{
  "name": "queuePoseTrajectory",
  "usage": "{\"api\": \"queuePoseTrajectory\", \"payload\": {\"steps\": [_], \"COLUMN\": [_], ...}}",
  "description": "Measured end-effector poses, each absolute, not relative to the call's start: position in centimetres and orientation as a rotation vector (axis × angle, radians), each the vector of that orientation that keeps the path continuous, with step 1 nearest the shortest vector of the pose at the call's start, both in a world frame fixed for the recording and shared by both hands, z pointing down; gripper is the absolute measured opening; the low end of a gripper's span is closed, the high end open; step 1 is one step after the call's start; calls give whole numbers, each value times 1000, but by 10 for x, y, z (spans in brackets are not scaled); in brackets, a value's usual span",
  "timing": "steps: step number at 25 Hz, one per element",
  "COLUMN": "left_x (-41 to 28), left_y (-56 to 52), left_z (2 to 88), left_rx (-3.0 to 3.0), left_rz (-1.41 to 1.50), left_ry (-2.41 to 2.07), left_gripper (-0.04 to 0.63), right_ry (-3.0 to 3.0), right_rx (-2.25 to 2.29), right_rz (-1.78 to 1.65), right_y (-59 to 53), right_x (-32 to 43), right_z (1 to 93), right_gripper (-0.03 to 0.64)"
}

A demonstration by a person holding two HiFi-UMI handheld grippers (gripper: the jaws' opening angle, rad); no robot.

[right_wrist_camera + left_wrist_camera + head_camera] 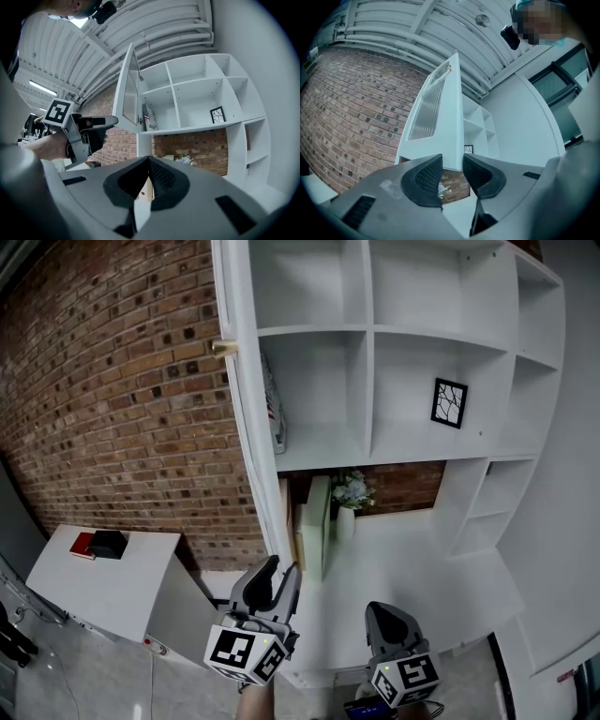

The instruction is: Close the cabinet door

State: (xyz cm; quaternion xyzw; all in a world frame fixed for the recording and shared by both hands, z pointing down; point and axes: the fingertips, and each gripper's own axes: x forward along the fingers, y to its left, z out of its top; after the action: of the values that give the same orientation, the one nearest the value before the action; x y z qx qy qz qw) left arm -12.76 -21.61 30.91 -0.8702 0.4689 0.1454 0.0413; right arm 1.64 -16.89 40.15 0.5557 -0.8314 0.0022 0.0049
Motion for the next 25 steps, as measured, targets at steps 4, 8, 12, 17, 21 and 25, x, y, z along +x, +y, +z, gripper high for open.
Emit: {"api": "queuePoseTrajectory", "payload": {"steps": [4,8,12,17,21,25], "left_x": [-121,-114,-110,-102,-98,-90], "left_y": [-217,-219,-221,-226,-226,-229], "left_z": [307,306,304,301,302,303], "left_rx": [-2649,-2630,-2626,-2627,-2606,-2603], "left_rz": [437,442,451,435,429,429], "left_ry": [1429,1415,1404,1389,1383,1368], "left_gripper": [135,138,138,141,141,144], "right_ry": [-2584,-2540,-2506,-2497,-2499,-2499], "right_rx": [1759,1814,1854,1860,1855,1855], "right_rz": [4,32,58,69,68,54], "right_y": [-170,-171,-174,-182,-184,-189], "right_x": [21,36,47,51,50,55], "right_z": [400,403,405,404,404,405], "right_gripper": [0,0,0,0,0,0]}}
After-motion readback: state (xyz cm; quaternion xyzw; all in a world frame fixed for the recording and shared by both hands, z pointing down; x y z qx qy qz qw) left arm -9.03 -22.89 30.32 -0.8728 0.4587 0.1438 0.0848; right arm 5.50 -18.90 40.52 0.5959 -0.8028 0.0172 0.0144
